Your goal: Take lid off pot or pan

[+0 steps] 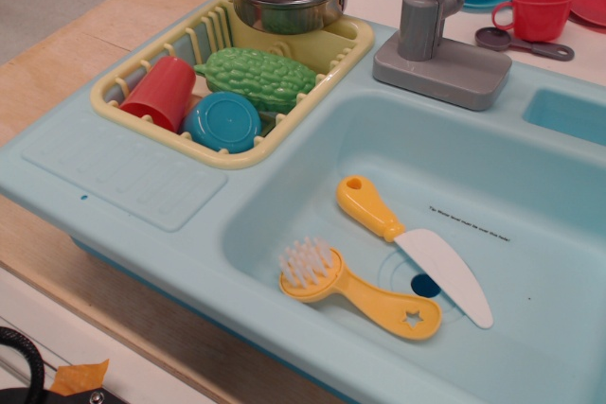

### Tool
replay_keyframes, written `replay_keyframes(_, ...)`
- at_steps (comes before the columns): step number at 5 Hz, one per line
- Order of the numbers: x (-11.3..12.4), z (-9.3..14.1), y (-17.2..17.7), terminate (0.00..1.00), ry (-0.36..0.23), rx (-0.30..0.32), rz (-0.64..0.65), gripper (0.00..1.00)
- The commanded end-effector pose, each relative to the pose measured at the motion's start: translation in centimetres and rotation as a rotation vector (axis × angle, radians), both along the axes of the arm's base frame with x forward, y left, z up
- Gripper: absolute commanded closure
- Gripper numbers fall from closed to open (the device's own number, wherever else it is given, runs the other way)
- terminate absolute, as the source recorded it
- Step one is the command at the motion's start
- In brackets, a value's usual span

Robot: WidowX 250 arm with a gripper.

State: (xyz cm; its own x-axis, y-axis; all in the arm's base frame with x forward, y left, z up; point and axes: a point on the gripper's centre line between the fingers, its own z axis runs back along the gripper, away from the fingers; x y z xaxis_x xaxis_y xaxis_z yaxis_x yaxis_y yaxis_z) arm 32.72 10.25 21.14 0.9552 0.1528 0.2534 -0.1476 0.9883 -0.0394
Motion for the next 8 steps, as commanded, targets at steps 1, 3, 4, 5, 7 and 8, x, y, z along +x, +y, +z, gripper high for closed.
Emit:
replay_keyframes(1, 0.0, 0.0, 0.0, 0.0, 0.0, 0.0, 0.0, 0.0)
replay_keyframes(3, 3.5, -0.2, -0.9, 0.0, 0.009, 0.034, -0.095, 0.0)
replay_keyframes(4, 4.1, -0.6, -0.9, 0.0, 0.026, 0.035, -0.117, 0.0)
replay_keyframes(5, 4.1, -1.7, -1.1, 0.0, 0.04, 0.014, -0.134, 0.0)
replay_keyframes(7, 4.3, -2.5, -1.8, 0.0, 0.076, -0.004, -0.174, 0.0)
replay_keyframes(8, 4.5, -2.8, -2.1, 0.0, 0.086, -0.002, -0.189, 0.0)
